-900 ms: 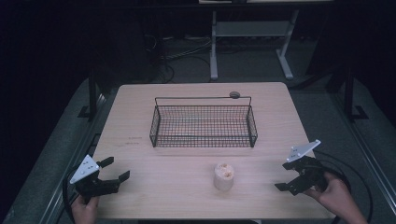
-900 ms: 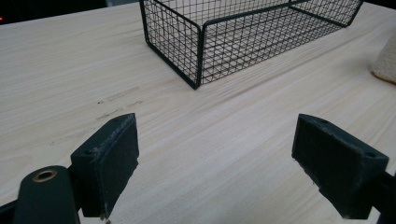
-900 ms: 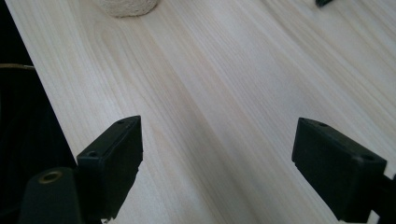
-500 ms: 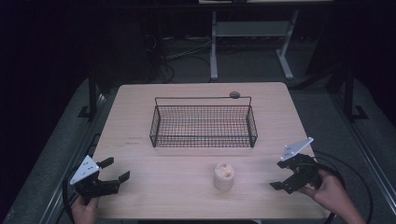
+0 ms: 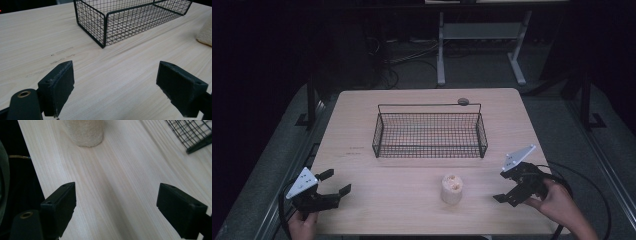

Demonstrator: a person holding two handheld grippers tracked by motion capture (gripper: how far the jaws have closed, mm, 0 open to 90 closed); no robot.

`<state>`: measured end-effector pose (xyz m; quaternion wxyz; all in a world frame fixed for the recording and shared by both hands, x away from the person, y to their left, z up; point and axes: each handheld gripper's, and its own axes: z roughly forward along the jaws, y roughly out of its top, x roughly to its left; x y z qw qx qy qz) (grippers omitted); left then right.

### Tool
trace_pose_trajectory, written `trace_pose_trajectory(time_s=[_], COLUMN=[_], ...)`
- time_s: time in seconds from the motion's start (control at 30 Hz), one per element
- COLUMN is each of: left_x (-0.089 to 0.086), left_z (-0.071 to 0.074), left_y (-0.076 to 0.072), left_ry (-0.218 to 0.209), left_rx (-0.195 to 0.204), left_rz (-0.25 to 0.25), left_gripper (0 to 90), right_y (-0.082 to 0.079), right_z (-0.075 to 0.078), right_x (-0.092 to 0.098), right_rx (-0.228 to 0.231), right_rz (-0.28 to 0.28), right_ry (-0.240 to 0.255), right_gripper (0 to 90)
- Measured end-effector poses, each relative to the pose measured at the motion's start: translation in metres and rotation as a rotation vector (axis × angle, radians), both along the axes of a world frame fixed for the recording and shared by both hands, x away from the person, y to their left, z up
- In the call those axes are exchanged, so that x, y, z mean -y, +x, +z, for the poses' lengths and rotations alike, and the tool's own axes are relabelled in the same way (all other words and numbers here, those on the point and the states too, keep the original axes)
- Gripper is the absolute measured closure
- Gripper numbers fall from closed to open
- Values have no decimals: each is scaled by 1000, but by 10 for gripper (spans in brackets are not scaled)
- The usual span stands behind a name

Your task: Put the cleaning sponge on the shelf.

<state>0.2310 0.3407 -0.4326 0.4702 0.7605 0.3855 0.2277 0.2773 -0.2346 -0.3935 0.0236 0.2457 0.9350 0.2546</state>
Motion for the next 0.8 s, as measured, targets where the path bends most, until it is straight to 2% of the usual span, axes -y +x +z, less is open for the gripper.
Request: trace_pose_trajectory(time_s=[0.23,0.57,0.8], left_x=[0,-1,-1], left_z=[0,0,1], left_y=[0,0,0], left_ry=[-2,-3,-4], left_rx=[2,3,8], left_rz=[-3,0,-3], left_gripper=[139,139,140], right_y=[1,8,11], right_z=[7,7,13], right_x=[-15,-40,-66], right_rx=[6,-14,-7], right_rz=[36,90,150], right_ry=[-9,-23,-32], right_gripper=[154,153,153])
